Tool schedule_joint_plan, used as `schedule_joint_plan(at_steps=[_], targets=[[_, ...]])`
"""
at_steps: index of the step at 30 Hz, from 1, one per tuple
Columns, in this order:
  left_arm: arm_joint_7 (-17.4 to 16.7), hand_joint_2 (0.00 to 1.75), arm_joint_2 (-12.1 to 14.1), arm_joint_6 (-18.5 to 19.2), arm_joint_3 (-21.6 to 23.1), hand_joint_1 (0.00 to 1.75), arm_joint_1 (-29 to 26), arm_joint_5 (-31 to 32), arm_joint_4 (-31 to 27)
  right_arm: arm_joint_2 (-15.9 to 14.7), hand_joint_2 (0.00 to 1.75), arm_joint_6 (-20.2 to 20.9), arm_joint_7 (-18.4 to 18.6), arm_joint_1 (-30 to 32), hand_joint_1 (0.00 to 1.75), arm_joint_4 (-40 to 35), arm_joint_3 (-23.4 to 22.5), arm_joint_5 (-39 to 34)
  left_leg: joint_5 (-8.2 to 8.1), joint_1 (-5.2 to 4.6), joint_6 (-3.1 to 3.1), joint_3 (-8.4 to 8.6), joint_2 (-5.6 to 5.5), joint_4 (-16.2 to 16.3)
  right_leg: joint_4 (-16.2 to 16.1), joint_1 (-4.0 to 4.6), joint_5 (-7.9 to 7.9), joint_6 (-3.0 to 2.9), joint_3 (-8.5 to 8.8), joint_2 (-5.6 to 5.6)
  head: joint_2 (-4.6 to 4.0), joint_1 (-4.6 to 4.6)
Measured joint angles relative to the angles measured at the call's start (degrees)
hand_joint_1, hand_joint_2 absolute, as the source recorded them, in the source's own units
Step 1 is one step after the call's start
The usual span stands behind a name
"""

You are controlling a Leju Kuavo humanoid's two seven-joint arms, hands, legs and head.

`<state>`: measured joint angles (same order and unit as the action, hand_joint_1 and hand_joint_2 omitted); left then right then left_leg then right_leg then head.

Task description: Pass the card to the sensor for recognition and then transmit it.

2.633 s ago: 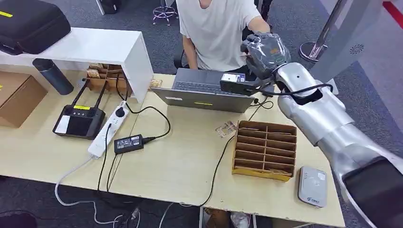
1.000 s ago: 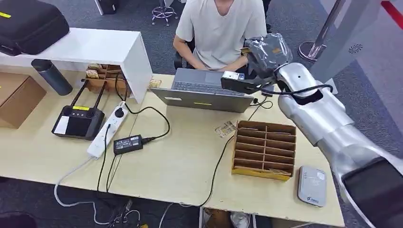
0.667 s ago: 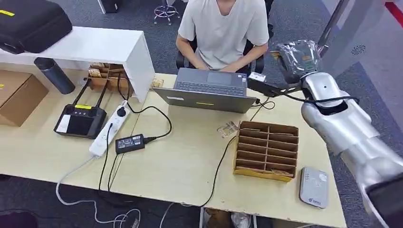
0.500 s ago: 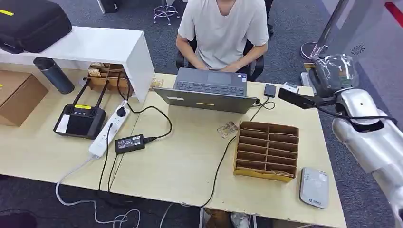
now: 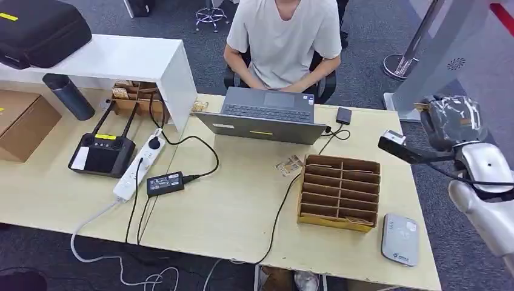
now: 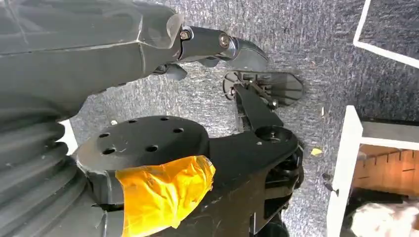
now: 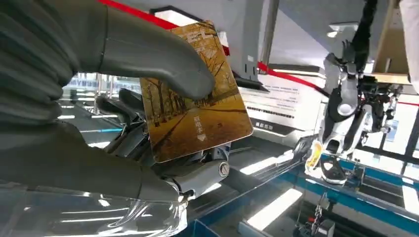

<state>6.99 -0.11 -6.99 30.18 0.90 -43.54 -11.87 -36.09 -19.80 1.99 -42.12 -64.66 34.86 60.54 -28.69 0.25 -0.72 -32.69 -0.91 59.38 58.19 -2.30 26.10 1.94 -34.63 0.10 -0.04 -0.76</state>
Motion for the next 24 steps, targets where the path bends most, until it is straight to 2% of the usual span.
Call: schedule_joint_plan(at_steps=[5,9,11,13,24], targets=[[0.07,1.75,-0.15,0.20,0.00,0.00,-0.04,-0.33,0.02,-1.77,1.75,3.92,0.81,2.49,1.75,-2.92,-1.75,-0.04,0.00,0.00,0.00,0.00,0.00,0.00,0.00,0.00,0.00,0.00,0.00,0.00,0.00,-0.02],[-0.07,1.75,-0.35,0.33,-0.02,0.00,-0.17,-1.16,0.09,-4.13,1.75,12.25,1.73,4.62,1.75,-6.73,-1.86,-2.23,0.00,0.00,0.00,0.00,-0.01,0.00,0.00,0.00,0.00,0.00,0.00,-0.02,0.00,-0.02],[-0.11,1.75,-0.44,0.33,-0.11,0.00,-0.44,-1.55,0.13,-6.01,1.75,16.77,2.03,5.74,1.75,-9.53,-1.77,-4.38,0.00,-0.01,0.00,-0.03,-0.02,0.00,0.00,-0.01,0.00,0.00,-0.01,-0.03,0.00,0.00],[0.17,1.75,-0.46,0.35,-0.35,0.00,-0.78,-2.10,0.13,-7.97,1.75,19.27,2.07,6.45,1.75,-12.45,-1.53,-6.16,-0.01,-0.01,0.00,-0.03,0.00,0.00,0.00,-0.01,0.00,0.00,-0.04,0.01,0.00,-0.02],[1.09,1.75,-1.09,0.48,-1.94,0.00,-1.73,-3.98,0.59,-19.54,1.75,28.30,2.12,8.10,1.75,-30.74,1.18,-17.53,-0.03,-0.01,0.00,-0.07,0.00,-0.01,-0.01,-0.02,0.03,0.04,-0.04,-0.02,0.00,0.00]])
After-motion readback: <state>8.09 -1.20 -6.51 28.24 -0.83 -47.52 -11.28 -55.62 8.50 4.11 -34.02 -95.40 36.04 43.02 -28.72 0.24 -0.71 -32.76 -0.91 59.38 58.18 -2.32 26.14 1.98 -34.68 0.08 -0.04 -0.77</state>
